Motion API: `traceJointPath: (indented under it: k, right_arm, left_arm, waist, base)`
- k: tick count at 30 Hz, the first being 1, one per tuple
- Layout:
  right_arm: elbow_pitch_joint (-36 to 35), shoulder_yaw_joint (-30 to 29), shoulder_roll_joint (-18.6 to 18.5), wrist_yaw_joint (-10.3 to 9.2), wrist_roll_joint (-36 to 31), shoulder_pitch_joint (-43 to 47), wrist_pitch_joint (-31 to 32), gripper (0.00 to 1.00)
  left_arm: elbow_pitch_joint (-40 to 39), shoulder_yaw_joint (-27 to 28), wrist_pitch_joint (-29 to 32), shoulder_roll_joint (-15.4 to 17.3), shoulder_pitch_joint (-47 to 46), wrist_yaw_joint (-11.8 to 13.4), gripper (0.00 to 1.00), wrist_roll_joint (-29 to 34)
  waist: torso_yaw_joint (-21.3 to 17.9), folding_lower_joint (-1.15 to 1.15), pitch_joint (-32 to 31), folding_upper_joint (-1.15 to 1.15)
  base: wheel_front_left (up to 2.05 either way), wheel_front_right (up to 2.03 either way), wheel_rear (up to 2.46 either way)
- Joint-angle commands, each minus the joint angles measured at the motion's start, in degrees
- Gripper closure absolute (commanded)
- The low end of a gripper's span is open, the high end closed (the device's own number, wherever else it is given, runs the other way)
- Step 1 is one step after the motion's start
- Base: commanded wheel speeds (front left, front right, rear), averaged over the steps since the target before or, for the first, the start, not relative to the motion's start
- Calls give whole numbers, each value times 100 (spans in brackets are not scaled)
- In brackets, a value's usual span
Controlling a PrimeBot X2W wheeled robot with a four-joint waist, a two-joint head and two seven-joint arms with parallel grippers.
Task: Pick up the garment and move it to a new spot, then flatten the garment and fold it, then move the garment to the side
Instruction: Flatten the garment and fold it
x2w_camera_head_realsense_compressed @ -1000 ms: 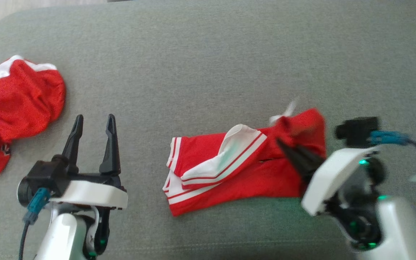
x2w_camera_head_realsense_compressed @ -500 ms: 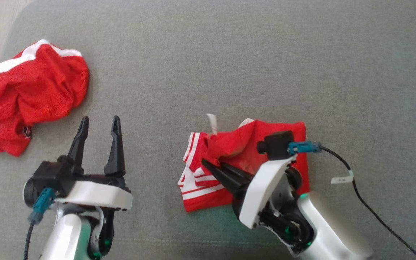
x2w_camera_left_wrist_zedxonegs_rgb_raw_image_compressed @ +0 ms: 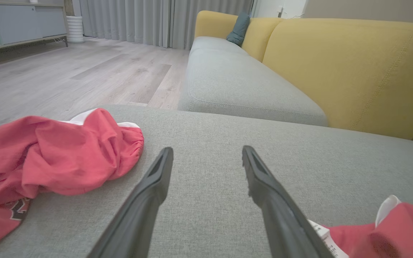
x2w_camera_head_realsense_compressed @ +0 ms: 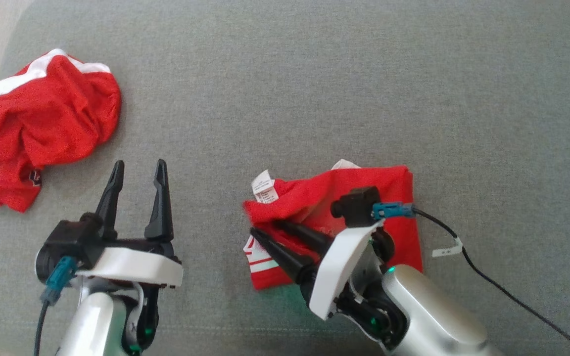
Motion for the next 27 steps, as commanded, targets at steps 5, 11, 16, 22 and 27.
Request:
traceJointPath:
  k: [5,11,16,22,27]
  right_arm:
    - [-308,155,53,-5,-552,-278,-555,0]
    - [-751,-366,-263,-5,-1169,-145,-1366,0]
    - [-1089,-1365,-543,-5,-1947,133,-1919,0]
    - [-1426,-2694,-796,-5,-2699,707,-2021,0]
    - [-1681,-3508,-839,-5,-3033,1233,-1930,0]
  left_arm:
    - [-165,279,-69,8,-203,-51,0,91]
    - [-184,340,-69,20,-117,-20,0,137]
    - [-186,379,-69,70,-28,4,0,157]
    - [-244,411,-55,163,67,49,0,175]
    - [-321,436,-5,246,199,79,0,166]
  waist:
    - [-34,0,-42,0]
    - [-123,0,-139,0]
    - [-231,0,-255,0]
    - [-349,0,-409,0]
    - [-471,0,-583,0]
  base:
    - [0,0,0]
    - [0,0,0]
    - [0,0,0]
    - [0,0,0]
    - [0,0,0]
